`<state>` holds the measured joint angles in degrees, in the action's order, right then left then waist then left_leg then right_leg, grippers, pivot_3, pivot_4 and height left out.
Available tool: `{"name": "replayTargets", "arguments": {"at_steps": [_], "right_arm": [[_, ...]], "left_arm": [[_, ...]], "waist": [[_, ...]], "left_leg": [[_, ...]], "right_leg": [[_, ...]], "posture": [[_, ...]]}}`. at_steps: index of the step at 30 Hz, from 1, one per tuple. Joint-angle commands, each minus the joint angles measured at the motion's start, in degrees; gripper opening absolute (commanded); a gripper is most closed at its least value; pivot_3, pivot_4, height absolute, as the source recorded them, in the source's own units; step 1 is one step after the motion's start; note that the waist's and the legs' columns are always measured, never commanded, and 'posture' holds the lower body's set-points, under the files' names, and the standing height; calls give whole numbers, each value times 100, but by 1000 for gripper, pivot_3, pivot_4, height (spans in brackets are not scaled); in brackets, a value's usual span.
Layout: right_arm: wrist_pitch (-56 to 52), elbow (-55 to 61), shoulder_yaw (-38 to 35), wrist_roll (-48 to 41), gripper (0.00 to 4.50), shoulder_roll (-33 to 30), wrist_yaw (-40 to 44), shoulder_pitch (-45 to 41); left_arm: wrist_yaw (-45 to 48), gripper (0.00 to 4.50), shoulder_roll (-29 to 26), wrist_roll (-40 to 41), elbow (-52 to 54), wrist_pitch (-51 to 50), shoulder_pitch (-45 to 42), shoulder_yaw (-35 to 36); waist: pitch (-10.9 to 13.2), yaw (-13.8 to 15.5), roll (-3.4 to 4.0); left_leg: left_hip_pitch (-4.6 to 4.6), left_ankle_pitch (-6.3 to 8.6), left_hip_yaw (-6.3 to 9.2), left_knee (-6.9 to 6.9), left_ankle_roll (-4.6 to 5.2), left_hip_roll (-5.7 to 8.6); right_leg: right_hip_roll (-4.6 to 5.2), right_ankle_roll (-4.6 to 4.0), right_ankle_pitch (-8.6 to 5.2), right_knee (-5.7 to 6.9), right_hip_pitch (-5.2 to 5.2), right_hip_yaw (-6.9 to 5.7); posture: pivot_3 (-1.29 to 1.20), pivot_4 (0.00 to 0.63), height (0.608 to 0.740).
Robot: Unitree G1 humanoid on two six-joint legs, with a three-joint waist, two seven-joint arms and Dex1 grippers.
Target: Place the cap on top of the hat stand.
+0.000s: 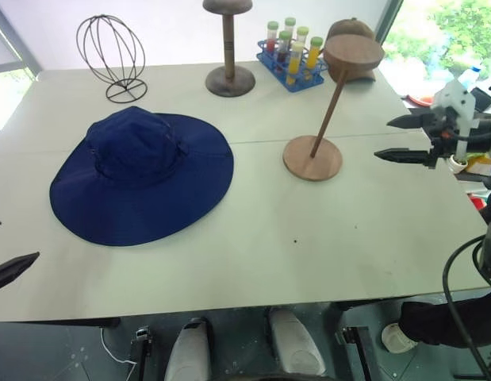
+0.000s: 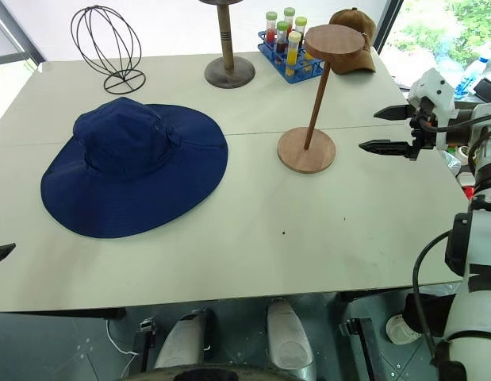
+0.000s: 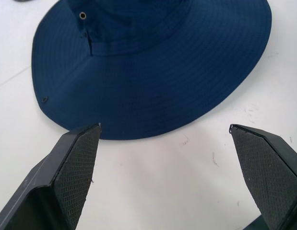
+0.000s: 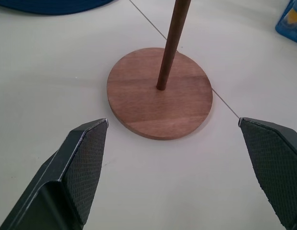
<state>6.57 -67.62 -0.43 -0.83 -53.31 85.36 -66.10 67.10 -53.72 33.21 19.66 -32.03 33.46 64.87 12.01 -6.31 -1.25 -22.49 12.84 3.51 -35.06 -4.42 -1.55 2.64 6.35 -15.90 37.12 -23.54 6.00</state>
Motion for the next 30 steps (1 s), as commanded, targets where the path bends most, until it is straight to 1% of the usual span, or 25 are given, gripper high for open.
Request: {"name": "replayTargets", "arguments": {"at_steps": [1,9,13,17,19,21,25,27,30], "right_arm": [[82,82,-166,-81,4500,-162,-16,-84],[-8,115,-213,-111,4500,-142,52,-143],[-282,73,-211,-116,4500,-126,62,-193],[-338,293,-242,-202,4500,-114,203,-125],[-513,574,-302,-370,4500,-131,474,-47],[-832,1038,-324,-642,4500,-172,677,119],[-2029,2788,-365,-1579,4500,-409,714,972],[-2774,4037,-578,-2065,4500,-584,714,1718],[-3568,5613,-965,-2576,4500,-787,577,2764]], "left_arm": [[73,4483,-67,3,-31,30,-34,97],[56,4483,-105,50,15,-182,-169,81],[-16,4483,-126,44,97,-296,-241,2],[-179,4483,-115,69,539,-247,-468,-227],[-297,4483,-125,29,840,-199,-584,-417],[-351,4483,-197,-174,1080,-26,-664,-714],[-521,4483,-441,-722,1171,527,-1004,-1527],[-512,4483,-570,-1169,1091,1095,-1159,-2146],[-473,4483,-747,-1826,823,1981,-1369,-2935]], "waist": [[0,-1,0],[0,-7,0],[0,-13,0],[0,-31,0],[0,-36,1],[0,-45,1],[0,-27,1],[1,9,2],[1,68,6]], "left_leg": [[0,0,0,-1,0,0],[3,0,0,-7,0,0],[3,0,0,-6,0,0],[3,0,1,-9,0,0],[4,0,1,-10,0,0],[5,0,1,-11,0,0],[8,0,7,-8,0,0],[8,-1,6,-8,0,-1],[8,0,5,-9,1,-2]], "right_leg": [[0,0,0,0,0,0],[0,0,1,4,4,0],[0,1,1,6,4,0],[0,1,1,7,8,0],[1,2,2,8,10,0],[1,3,2,11,11,0],[-3,6,2,18,12,-1],[-4,7,1,21,11,-1],[-6,8,1,20,11,0]], "posture": [[0,150,740],[0,150,740],[0,150,740],[0,150,740],[0,150,740],[0,150,740],[0,150,740],[0,150,740],[0,150,740]]}}
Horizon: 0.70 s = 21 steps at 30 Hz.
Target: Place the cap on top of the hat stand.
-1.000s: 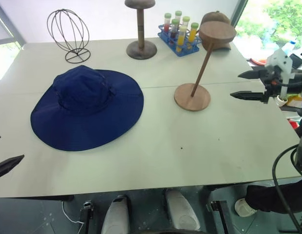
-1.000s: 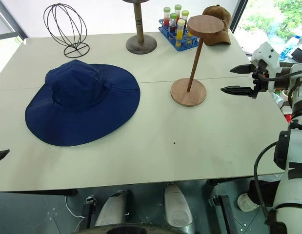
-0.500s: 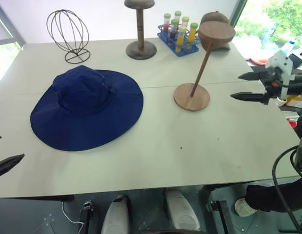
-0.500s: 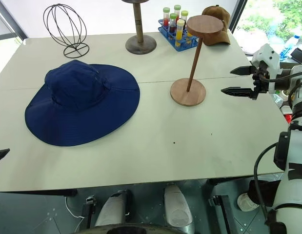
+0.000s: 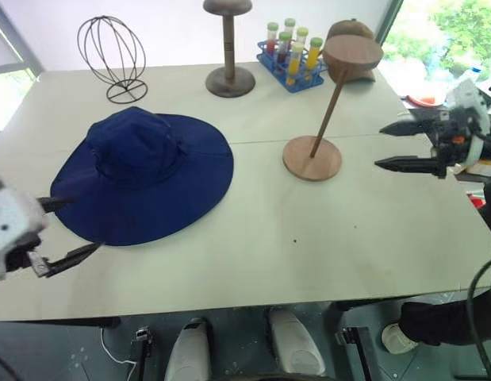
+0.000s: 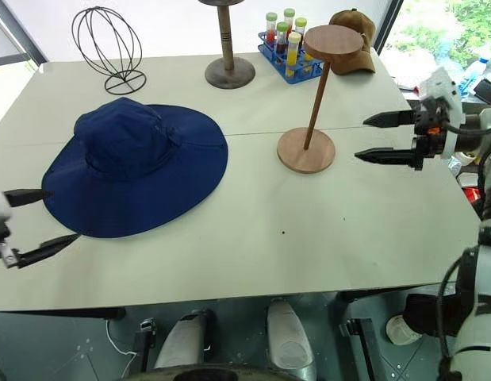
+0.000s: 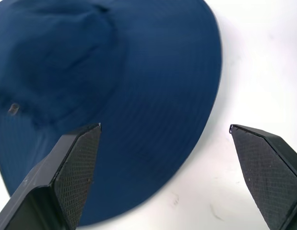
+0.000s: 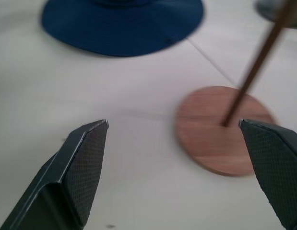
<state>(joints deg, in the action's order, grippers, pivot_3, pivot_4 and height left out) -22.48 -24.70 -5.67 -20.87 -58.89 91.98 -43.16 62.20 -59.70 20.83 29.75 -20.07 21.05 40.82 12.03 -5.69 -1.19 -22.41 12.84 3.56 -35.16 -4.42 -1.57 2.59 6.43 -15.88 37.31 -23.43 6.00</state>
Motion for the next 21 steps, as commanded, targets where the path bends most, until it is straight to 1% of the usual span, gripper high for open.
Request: {"name": "replayTargets", "arguments": {"at_steps": [1,3,4,8,11,14,18,21], "right_arm": [[-890,1802,-594,-753,4500,-281,-170,804],[-1376,2719,-955,-1162,4500,-332,-381,1426],[-1540,2998,-1074,-1305,4500,-344,-490,1610],[-1896,3699,-1424,-1588,4500,-319,-979,2165],[-2042,3879,-1554,-1725,4500,-334,-1221,2320],[-2170,4064,-1644,-1882,4500,-362,-1405,2417],[-2249,4172,-1703,-2021,4500,-385,-1599,2472],[-2268,4208,-1693,-2073,4500,-379,-1727,2483]], "left_arm": [[17,4483,-205,-769,-337,1065,-247,-797],[-25,4483,-227,-1030,-709,1528,-699,-1470],[-24,4483,-215,-1100,-850,1683,-861,-1672],[-250,4483,46,-1649,-1533,2322,-1710,-2743],[-281,4483,171,-1907,-1871,2685,-1998,-3203],[-410,4483,284,-2343,-2378,3155,-2296,-3711],[-696,4483,315,-2904,-3144,3730,-2640,-4114],[-1085,4483,496,-3239,-3692,3922,-2997,-4342]], "waist": [[1,27,1],[0,51,3],[0,65,3],[-2,88,0],[-2,116,0],[-2,166,0],[-7,218,9],[-16,249,24]], "left_leg": [[0,0,-1,-1,0,0],[0,0,-2,-2,0,0],[0,0,-1,-5,0,0],[-1,0,-5,-25,0,-1],[-2,0,-6,-35,0,-1],[-5,0,-6,-35,1,-3],[-5,-1,-6,-38,1,-5],[2,-1,-6,-51,1,-5]], "right_leg": [[0,0,0,0,-1,0],[-1,-1,0,2,-1,1],[-1,-1,0,3,0,1],[0,7,13,0,6,3],[-1,10,19,-1,8,4],[-2,13,22,0,6,4],[-3,17,24,1,10,3],[-3,21,30,0,24,3]], "posture": [[0,150,740],[0,150,740],[0,150,740],[0,150,740],[0,150,740],[0,150,740],[0,150,740],[0,150,740]]}}
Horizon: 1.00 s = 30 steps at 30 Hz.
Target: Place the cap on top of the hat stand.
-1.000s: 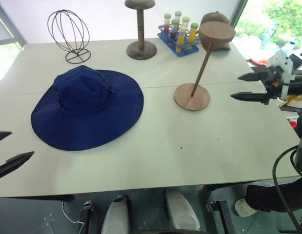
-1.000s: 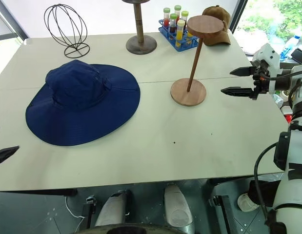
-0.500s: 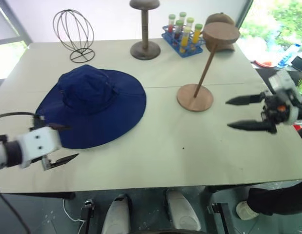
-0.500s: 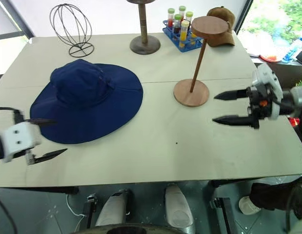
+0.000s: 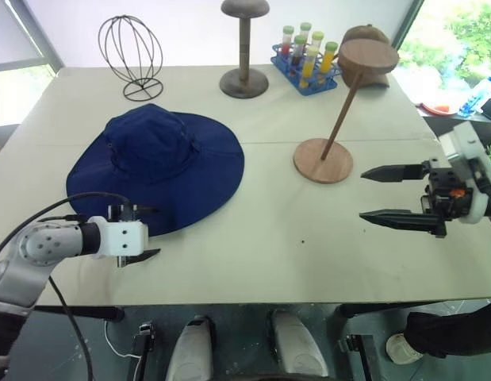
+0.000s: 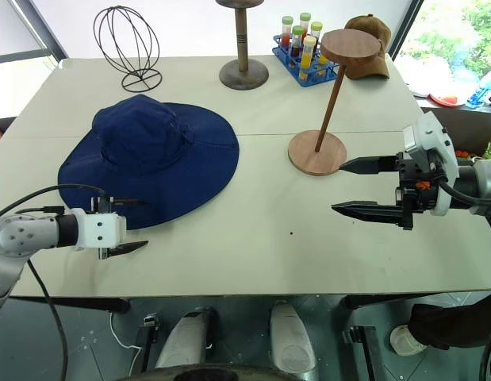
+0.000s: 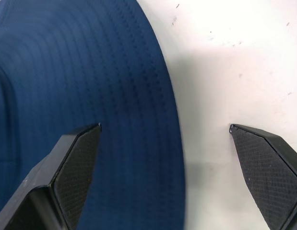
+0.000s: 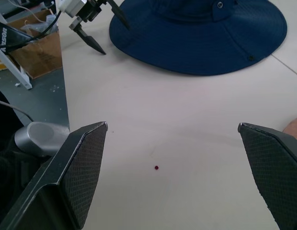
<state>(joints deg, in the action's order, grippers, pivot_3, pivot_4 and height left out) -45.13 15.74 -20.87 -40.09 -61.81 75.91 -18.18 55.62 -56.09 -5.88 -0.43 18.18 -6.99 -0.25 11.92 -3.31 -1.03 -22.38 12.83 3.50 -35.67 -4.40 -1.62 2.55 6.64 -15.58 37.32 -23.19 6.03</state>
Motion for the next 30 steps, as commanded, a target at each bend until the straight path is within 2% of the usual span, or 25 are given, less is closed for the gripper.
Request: {"name": "replayTargets", "arguments": {"at_steps": [1,4,7,11,14,20,30], "right_arm": [[4,174,-156,-160,4500,-83,-156,-11],[24,183,-110,-204,4500,-88,-235,-24],[46,152,-34,-228,4500,-88,-303,-99],[97,134,55,-225,4500,-71,-355,-156],[122,109,133,-230,4500,-69,-391,-223],[208,-13,331,-172,4500,-74,-401,-416],[265,-71,476,-177,4500,-70,-403,-560]], "left_arm": [[-568,4483,236,-622,-796,94,-312,-285],[-1163,4483,595,-952,-1086,5,-615,-408],[-2336,4483,1024,-1608,-1365,-223,-847,-450],[-3613,4483,1342,-2394,-1598,-264,-983,-568],[-4263,4483,1439,-2680,-1832,-256,-1137,-624],[-4997,4483,1492,-3111,-2626,-203,-1686,-952],[-5562,4483,1661,-3221,-4033,30,-2894,-1350]], "waist": [[-12,23,20],[-39,79,63],[-48,117,78],[-54,110,70],[-54,94,68],[-54,76,67],[-43,82,46]], "left_leg": [[1,0,0,-4,0,0],[2,-1,-1,-23,1,0],[2,-1,-1,-39,1,0],[0,-1,1,-45,1,0],[0,-1,1,-44,2,0],[-2,-1,1,-39,2,0],[-21,-1,1,-32,1,1]], "right_leg": [[0,3,1,-1,3,0],[0,17,-3,-1,15,0],[0,22,-3,-1,31,-1],[0,38,4,-3,37,-1],[0,42,6,-3,35,-1],[-2,44,6,-4,30,-1],[-2,60,15,-10,14,-2]], "posture": [[0,150,740],[0,150,740],[0,150,740],[0,150,740],[0,150,740],[0,150,740],[0,150,740]]}}
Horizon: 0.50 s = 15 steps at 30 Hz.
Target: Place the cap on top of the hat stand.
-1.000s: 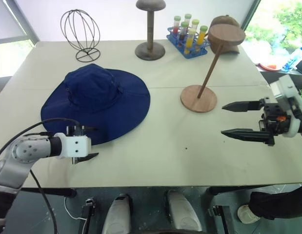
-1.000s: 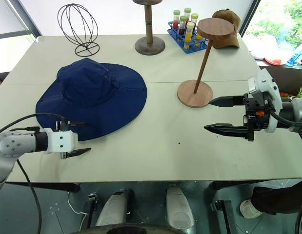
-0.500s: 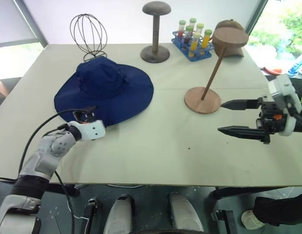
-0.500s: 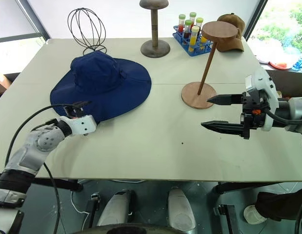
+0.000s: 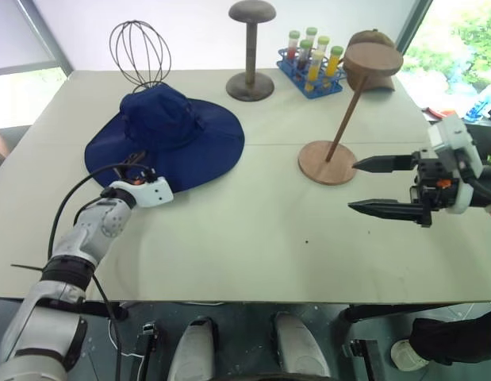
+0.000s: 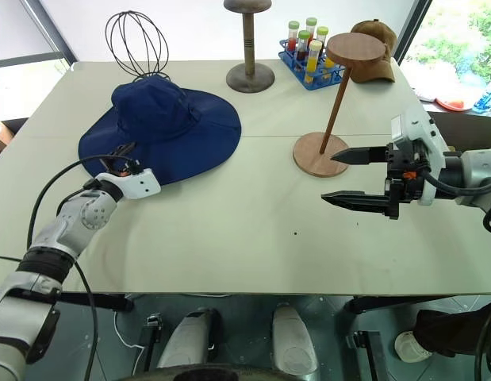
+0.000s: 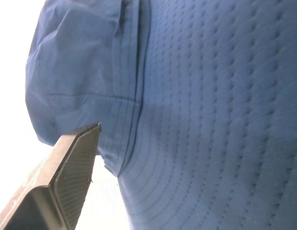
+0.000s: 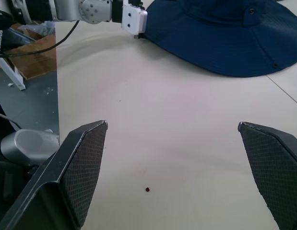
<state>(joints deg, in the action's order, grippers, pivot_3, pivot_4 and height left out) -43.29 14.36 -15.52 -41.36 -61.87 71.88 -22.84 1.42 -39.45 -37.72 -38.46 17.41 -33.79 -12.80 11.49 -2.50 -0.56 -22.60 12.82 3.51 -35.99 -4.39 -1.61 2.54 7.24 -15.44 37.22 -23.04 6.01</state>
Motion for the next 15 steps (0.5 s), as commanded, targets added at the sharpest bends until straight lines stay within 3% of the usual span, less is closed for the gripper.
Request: {"name": "replayTargets", "arguments": {"at_steps": [1,4,6,8,14,15], "right_arm": [[74,73,-65,-58,4500,-64,-6,-101],[69,52,-121,-86,4500,-39,-74,-165],[43,-20,-177,-113,4500,-23,-149,-245],[2,-94,-236,-162,4500,-22,-211,-325],[-110,-226,-342,-289,4500,-100,-229,-400],[18,-249,-340,-176,4500,-90,-285,-400]], "left_arm": [[-145,4483,3,-36,-292,155,-264,-123],[-124,4483,5,33,-416,282,-341,-157],[-101,3973,-12,79,-435,375,-354,-151],[-76,3173,-39,107,-423,438,-349,-145],[146,25,-109,327,-293,528,-359,-69],[302,25,-93,459,-231,435,-382,-11]], "waist": [[0,1,-3],[0,5,-3],[0,5,-3],[1,5,-5],[0,9,-6],[0,9,-6]], "left_leg": [[-6,0,0,0,0,0],[-28,0,0,-1,0,1],[-32,0,1,-1,0,1],[-42,0,1,-4,0,1],[-63,0,3,-13,0,1],[-63,0,3,-12,0,1]], "right_leg": [[0,-3,4,-1,-5,0],[1,-6,12,-2,-23,0],[1,-4,13,-1,-27,-1],[1,-4,14,-1,-33,-2],[2,4,19,-5,-47,-2],[2,4,19,-4,-48,-2]], "posture": [[0,150,740],[0,150,740],[0,150,740],[0,150,740],[0,150,740],[0,150,740]]}}
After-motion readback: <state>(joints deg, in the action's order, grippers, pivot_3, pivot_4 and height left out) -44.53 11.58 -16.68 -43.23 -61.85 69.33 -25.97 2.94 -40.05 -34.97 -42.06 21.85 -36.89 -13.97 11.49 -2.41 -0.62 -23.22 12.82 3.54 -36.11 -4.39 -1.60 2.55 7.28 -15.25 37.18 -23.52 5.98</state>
